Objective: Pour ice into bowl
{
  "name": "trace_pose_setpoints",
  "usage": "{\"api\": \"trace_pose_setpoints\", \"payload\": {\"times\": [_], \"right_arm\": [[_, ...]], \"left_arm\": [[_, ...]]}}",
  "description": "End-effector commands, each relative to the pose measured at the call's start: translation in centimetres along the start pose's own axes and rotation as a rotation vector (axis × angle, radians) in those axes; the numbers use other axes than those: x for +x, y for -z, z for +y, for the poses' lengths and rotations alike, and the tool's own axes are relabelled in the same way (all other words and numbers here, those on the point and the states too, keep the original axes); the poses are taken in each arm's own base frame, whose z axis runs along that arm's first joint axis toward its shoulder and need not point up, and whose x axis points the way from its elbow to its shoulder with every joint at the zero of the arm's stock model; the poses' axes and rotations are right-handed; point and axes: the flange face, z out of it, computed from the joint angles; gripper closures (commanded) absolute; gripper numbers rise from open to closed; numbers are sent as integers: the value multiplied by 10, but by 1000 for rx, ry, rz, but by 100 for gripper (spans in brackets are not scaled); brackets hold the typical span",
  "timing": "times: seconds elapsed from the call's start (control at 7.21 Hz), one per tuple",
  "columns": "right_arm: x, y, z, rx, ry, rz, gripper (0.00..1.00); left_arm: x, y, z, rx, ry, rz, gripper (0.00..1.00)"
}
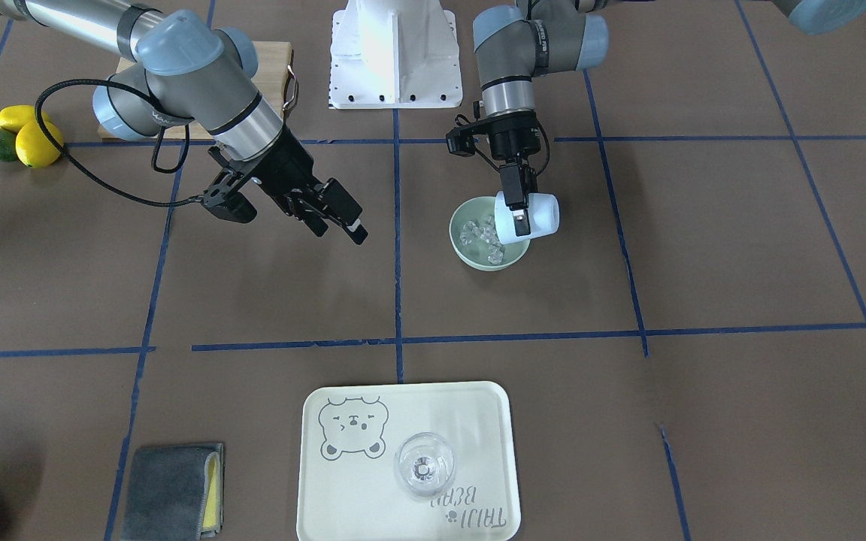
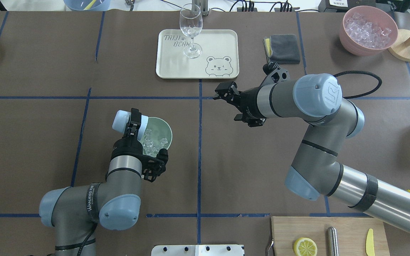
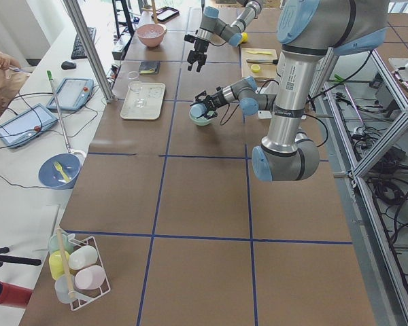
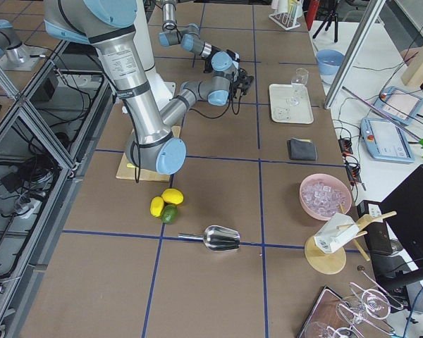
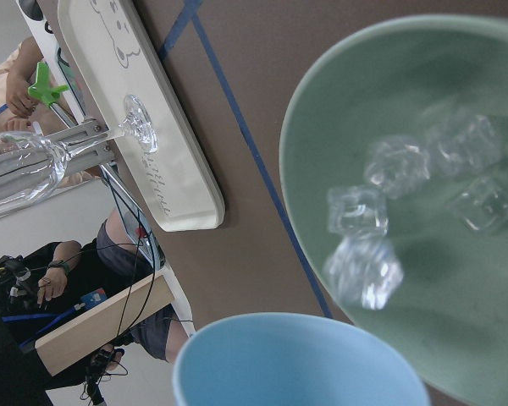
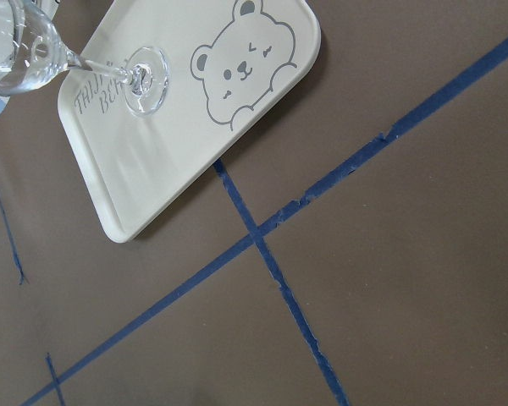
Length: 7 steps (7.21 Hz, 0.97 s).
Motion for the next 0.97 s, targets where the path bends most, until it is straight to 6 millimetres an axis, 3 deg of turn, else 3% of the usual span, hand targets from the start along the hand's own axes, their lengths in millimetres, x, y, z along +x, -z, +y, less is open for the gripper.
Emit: {"api": "trace_pose_setpoints", "payload": {"times": [0.0,0.42,0.69,0.83], "right_arm": [[2,-1,0,-1,-1,4,0],[2,0,0,1,-2,4,0],[2,0,0,2,-2,2,0],[1,1,1,1,-2,-1,0]], "left_arm": [[-8,8,2,25,106,17,100],[13,0,12,3,365,46,100],[8,9,15,27,638,130,100],[20,7,28,6,754,137,100]]}}
